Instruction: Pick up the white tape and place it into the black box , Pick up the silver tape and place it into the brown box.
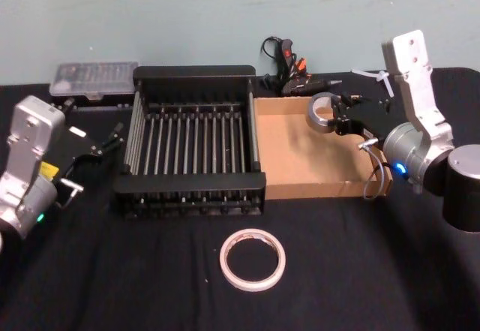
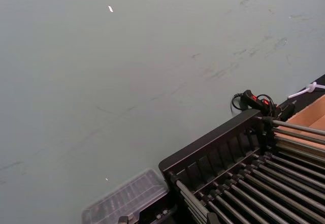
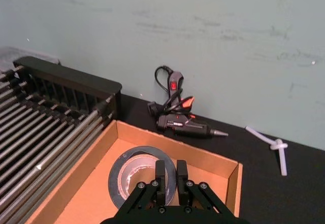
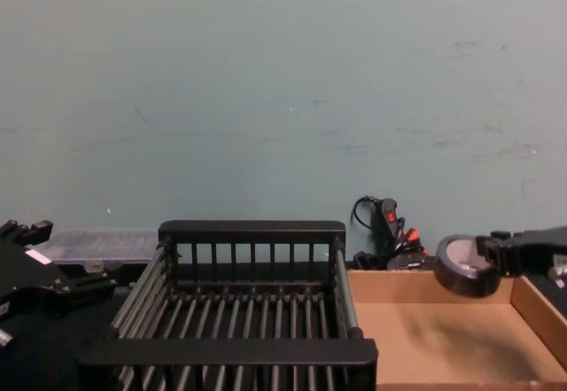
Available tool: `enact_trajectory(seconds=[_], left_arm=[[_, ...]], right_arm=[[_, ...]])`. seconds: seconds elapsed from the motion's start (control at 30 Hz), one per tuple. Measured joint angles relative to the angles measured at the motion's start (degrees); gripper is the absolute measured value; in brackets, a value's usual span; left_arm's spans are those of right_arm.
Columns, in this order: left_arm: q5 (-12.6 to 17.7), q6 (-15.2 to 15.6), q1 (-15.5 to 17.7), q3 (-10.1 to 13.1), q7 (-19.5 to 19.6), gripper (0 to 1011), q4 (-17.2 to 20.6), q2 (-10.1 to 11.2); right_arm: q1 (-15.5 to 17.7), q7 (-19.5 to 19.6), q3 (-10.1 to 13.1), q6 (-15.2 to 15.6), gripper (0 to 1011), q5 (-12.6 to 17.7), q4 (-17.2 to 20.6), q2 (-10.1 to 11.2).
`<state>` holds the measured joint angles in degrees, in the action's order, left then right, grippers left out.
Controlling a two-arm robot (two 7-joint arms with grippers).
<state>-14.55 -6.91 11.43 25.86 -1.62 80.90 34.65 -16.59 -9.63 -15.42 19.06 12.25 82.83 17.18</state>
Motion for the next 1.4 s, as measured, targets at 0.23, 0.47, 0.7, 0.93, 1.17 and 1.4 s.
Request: enact_trajectory(seconds=[0.23,0.47,0.7,0.93,1.17,1.4], left_arm=[[0.0,0.0,0.0,0.0,0.0,1001,0.0,0.0],[0.0,0.0,0.0,0.0,0.0,1001,0.0,0.0],[0.0,0.0,0.0,0.0,0.0,1001,0.0,0.0],[0.0,0.0,0.0,0.0,0.0,1001,0.0,0.0],[0.0,0.0,0.0,0.0,0.0,1001,0.0,0.0],[0.0,0.0,0.0,0.0,0.0,1001,0.0,0.0]], right_arm=[[-1.0,0.1,-0.1,0.5,132,-1.5,-3.1,-1.2],[-1.0,-0.4,0.1,1.4,132,-2.4,-4.0,-1.8],[-0.7,-1.1,0.2,2.0,132,-3.1,-4.0,-2.0],[-0.7,-1.1,0.3,1.9,132,-3.0,-4.0,-1.9],[-0.7,-1.0,0.3,1.9,266,-3.0,-4.0,-1.9],[-0.7,-1.0,0.3,1.9,476,-2.9,-3.9,-1.9]])
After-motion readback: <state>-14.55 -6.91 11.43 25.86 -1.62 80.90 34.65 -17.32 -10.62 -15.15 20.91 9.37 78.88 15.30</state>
